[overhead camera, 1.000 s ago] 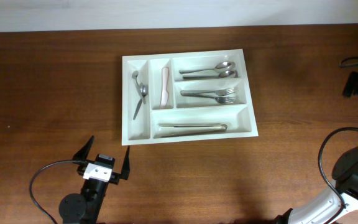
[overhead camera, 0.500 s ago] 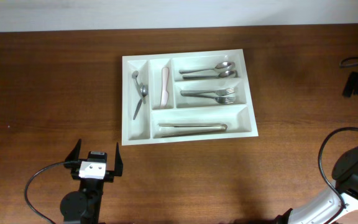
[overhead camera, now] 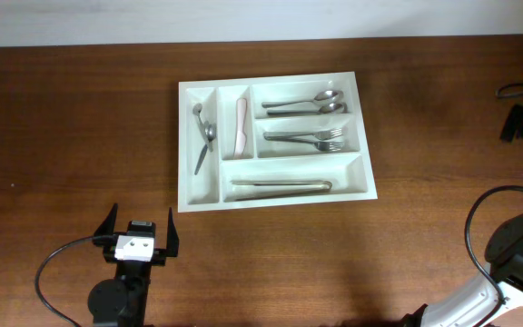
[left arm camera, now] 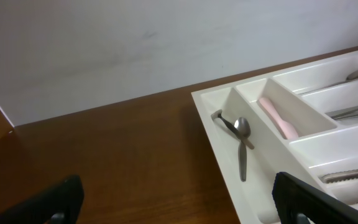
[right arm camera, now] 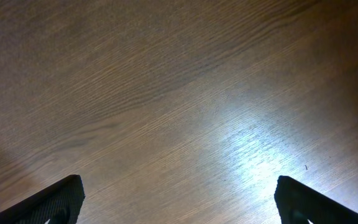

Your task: Pack container

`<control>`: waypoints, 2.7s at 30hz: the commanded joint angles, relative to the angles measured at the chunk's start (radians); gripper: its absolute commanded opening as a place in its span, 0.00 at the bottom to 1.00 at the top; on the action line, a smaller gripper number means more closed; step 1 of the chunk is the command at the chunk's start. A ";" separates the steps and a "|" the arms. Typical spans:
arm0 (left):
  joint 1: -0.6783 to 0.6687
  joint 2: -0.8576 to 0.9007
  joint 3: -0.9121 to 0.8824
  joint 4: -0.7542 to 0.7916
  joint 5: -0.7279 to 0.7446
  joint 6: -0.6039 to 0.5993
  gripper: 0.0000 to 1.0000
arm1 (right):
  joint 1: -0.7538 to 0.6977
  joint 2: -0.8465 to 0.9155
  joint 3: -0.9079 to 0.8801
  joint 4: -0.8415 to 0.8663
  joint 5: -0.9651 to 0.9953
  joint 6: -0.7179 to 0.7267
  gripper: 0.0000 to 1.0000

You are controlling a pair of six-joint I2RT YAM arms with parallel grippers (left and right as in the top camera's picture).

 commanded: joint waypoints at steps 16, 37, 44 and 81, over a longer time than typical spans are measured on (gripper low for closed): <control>0.003 -0.010 -0.010 0.000 -0.010 -0.002 0.99 | 0.003 -0.003 -0.003 0.001 0.002 -0.003 0.99; 0.003 -0.010 -0.010 0.000 -0.010 -0.002 0.99 | 0.009 -0.204 -0.097 0.311 -0.184 -0.003 0.99; 0.003 -0.010 -0.010 0.000 -0.010 -0.002 0.99 | 0.084 -0.562 -0.483 0.715 -0.262 0.014 0.99; 0.003 -0.010 -0.010 0.000 -0.010 -0.002 0.99 | 0.594 -1.971 -1.736 1.582 -0.273 0.007 0.99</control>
